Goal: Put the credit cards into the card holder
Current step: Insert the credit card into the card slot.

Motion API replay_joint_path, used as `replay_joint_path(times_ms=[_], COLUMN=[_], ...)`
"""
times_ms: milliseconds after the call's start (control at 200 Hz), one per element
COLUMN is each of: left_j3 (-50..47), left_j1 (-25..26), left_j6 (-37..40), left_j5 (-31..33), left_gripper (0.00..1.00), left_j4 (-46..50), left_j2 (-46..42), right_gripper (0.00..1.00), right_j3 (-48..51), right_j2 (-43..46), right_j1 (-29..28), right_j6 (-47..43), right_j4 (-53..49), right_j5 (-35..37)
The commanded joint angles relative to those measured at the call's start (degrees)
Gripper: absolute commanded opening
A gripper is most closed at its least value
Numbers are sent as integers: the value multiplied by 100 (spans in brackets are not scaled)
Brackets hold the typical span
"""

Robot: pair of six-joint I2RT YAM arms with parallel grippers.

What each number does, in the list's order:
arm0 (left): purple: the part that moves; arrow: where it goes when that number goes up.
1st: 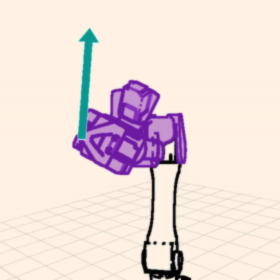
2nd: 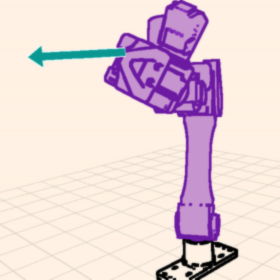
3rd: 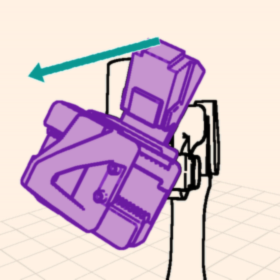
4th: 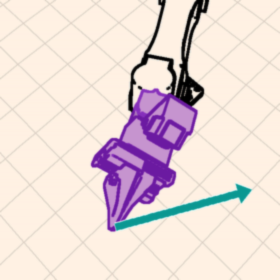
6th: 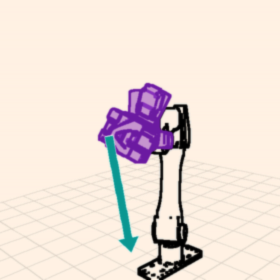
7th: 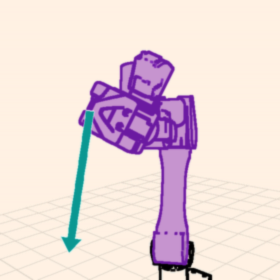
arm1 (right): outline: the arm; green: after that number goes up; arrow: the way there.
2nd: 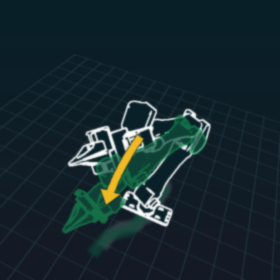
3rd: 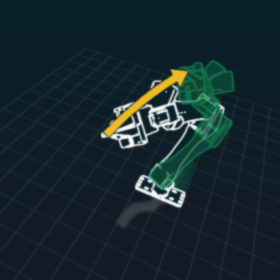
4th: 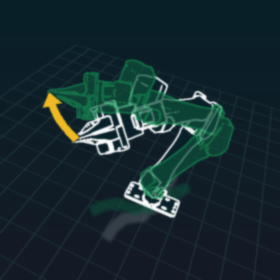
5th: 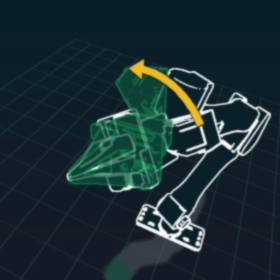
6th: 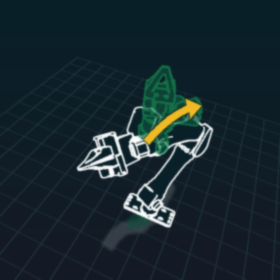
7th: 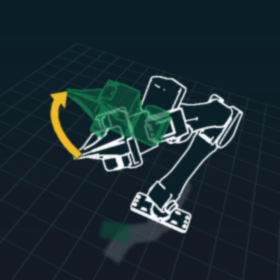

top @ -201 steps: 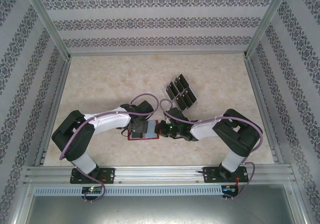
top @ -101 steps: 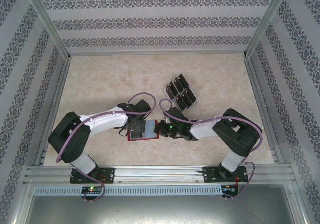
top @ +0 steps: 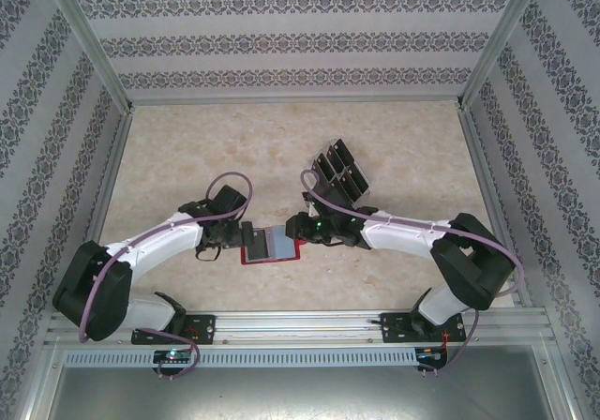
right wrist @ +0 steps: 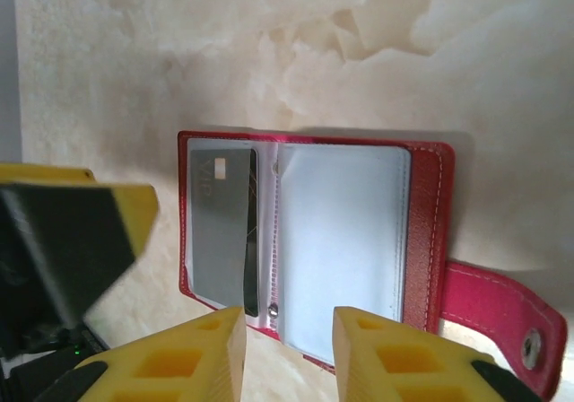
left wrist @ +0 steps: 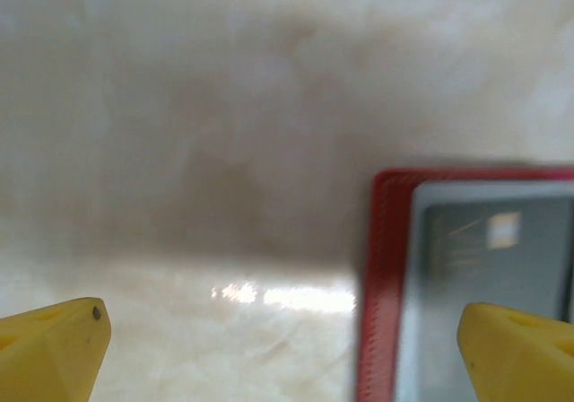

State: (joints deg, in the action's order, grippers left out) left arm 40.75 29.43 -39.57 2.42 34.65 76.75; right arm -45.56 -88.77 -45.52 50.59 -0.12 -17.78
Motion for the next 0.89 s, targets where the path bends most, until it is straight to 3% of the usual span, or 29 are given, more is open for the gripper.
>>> replay_joint_path(times_ms=[0,355,435,615,889], left_j3=[-220,-392,-381,-164,328], left_j1=[-58,-67,-66,-56,382], left_j6=[-131,-88,-79,-6,-65], left_j5=[-334,-287,-287,-471,-499], left_gripper=[100,100,100,100,100], left_j4=[-383,-466,-444,-418,-292], left_j2=[-105,-115,-200,-184,127], right_gripper=[34,34,28,0,0], right_j3=[-276,-656,-707,-642,-130], right_j2=[-72,-687,-770,-853,-744], right_j1=[-65,-393,-470,-546,-543], right_j6=[-424,-315,-278,-160,62], right_j4=[-887,-867,-803,-621,-258], right_j5=[300,357,312,311,462])
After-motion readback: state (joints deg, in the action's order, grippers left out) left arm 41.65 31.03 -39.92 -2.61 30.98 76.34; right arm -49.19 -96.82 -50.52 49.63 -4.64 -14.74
